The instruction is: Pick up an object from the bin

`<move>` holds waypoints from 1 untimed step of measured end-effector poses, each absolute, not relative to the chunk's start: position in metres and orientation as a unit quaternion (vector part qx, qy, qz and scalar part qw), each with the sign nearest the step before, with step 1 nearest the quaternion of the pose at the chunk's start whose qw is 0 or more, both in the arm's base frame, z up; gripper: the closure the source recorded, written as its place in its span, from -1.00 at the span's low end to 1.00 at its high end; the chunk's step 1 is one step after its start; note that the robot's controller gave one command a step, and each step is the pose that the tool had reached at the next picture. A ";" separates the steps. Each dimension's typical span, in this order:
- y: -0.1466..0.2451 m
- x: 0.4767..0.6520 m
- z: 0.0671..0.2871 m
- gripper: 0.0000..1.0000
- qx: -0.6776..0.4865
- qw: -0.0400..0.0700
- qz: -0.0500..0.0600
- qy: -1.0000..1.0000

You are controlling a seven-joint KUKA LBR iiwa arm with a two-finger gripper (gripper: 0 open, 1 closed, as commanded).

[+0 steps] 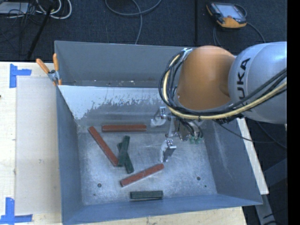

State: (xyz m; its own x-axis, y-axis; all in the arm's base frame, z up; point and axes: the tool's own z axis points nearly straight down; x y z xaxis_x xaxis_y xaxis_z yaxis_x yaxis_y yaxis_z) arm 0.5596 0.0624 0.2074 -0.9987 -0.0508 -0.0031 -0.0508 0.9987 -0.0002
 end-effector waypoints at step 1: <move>0.064 0.552 0.150 -1.00 -0.032 0.001 0.000 0.999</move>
Offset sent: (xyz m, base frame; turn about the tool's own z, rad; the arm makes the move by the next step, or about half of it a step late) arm -0.0045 -0.0288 -0.1374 -0.0504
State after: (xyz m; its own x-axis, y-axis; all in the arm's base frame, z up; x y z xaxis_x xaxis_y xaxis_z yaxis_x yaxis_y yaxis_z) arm 0.5519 0.0644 0.1501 -0.9980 -0.0638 -0.0028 -0.0638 0.9980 0.0005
